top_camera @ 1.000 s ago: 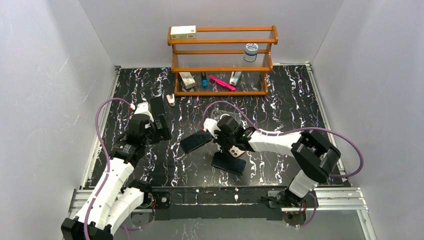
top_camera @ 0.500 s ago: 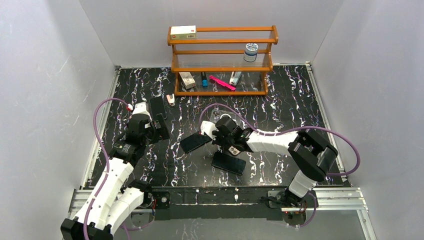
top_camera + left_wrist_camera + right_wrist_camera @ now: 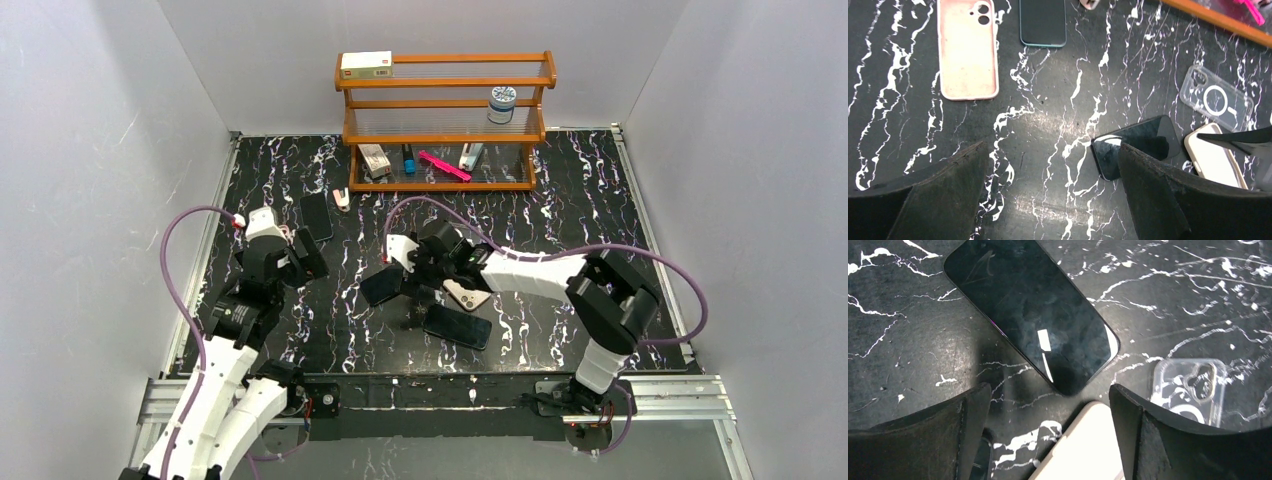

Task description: Put the phone into the phone case

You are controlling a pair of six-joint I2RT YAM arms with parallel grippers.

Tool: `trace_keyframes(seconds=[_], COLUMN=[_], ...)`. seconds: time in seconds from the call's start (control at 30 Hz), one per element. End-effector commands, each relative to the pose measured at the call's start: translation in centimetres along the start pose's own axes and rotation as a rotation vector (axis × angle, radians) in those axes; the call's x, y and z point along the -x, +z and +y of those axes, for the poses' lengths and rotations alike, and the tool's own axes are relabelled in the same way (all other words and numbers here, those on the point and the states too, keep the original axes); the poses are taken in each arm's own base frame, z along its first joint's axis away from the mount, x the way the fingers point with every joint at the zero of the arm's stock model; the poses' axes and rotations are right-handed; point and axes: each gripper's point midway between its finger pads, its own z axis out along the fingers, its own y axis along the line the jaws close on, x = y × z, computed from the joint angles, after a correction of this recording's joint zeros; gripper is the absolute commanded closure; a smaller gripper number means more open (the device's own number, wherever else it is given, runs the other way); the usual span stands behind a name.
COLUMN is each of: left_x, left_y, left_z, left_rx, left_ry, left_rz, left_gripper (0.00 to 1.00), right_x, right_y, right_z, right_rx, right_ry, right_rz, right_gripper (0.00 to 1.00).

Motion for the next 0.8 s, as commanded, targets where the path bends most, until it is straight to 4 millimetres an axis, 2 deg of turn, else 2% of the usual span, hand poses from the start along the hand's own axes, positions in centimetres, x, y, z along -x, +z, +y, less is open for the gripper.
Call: trace_keyframes(seconds=[0.0,0.23,0.77], left_x=[2.1,2.4,2.5], left_y=[-1.4,-2.1,-2.2], left_z=[1.4,1.6,2.1], left_rx=[0.064,0.058,0.083], left_ry=[-0.041,-0.056,-0.066], left_rz=[-0.093,-0.125,-0.133], left_gripper=[0.02,0.02,0.02], right_x=[2.6,3.8,3.6], right_y=[1.9,3.7,7.2], right_z=[0.1,0.6,1.1], right_rx=[0.067,0.137,0.199], right_ry=[-0.094,-0.122,-0.112], right_rz=[-0.076,-0.116,-0.122], right_gripper=[0.02,0.01,0.01])
